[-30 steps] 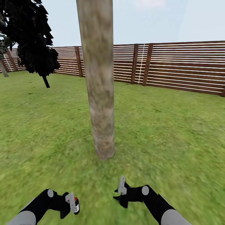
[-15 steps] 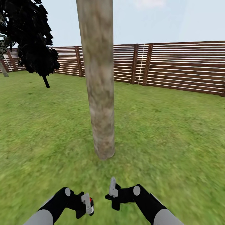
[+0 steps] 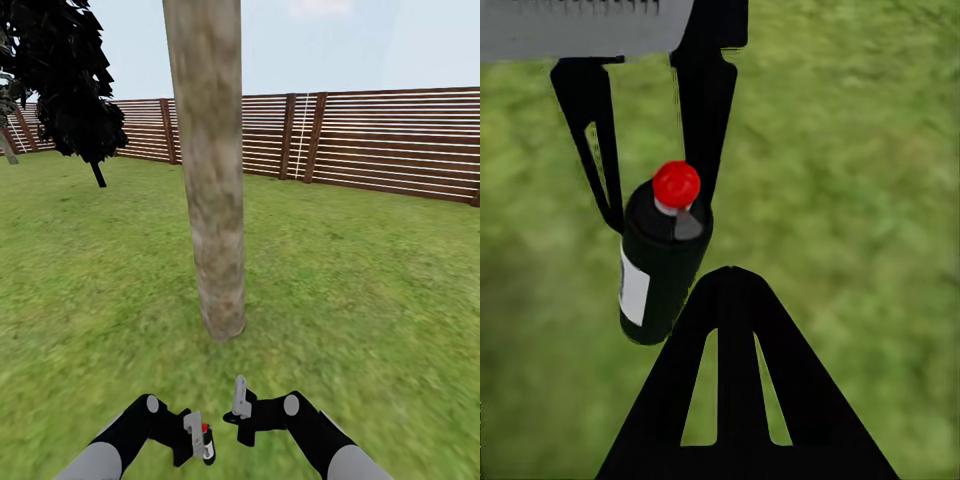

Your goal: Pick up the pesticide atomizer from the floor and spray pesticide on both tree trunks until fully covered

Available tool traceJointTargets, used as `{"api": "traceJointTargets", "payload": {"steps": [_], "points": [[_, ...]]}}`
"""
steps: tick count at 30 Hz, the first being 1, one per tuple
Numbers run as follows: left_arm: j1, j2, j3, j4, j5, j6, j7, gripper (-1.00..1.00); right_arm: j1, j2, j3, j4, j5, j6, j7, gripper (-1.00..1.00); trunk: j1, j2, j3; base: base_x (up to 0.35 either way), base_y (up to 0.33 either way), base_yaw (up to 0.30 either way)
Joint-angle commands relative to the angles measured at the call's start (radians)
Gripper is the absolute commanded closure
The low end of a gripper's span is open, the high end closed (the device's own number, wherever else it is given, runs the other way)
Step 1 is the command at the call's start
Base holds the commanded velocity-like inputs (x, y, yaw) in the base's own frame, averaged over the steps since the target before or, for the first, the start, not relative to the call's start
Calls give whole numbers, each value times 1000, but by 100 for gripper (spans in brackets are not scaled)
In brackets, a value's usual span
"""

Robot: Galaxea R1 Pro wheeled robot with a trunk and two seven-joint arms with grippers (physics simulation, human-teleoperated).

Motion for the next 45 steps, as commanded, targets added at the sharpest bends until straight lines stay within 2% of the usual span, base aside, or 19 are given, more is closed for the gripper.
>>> {"api": "traceJointTargets", "payload": {"steps": [1, 5, 10, 13, 23, 28, 45], "points": [[0, 0, 2, -2, 5, -13, -4, 100, 0, 0, -1, -1, 10, -6, 0, 100, 0, 0, -1, 0, 0, 0], [-1, -2, 3, -9, 39, -28, -57, 100, -1, 0, -1, -1, 10, -6, 0, 100, 0, 0, -1, 0, 0, 0], [0, -1, 3, -18, 89, -30, -69, 100, 0, 0, -1, -1, 10, -6, 0, 100, 0, 0, -1, 0, 0, 0], [0, -4, 3, -18, 100, -44, -69, 100, 0, 0, -1, -1, 10, -6, 0, 100, 0, 0, -1, 0, 0, 0], [-1, -13, 6, -18, 104, -49, -70, 100, 0, 0, -1, -1, 11, -6, 0, 100, 0, 0, -1, 0, 0, 0], [-1, -12, 2, -18, 160, -52, -85, 100, 0, 0, -1, -1, 10, -6, 0, 100, 0, 0, -1, 0, 0, 0], [0, -25, 2, -18, 166, -53, -89, 100, -1, 0, -1, -1, 11, -6, 0, 100, 0, 0, -1, 0, 0, 0]]}}
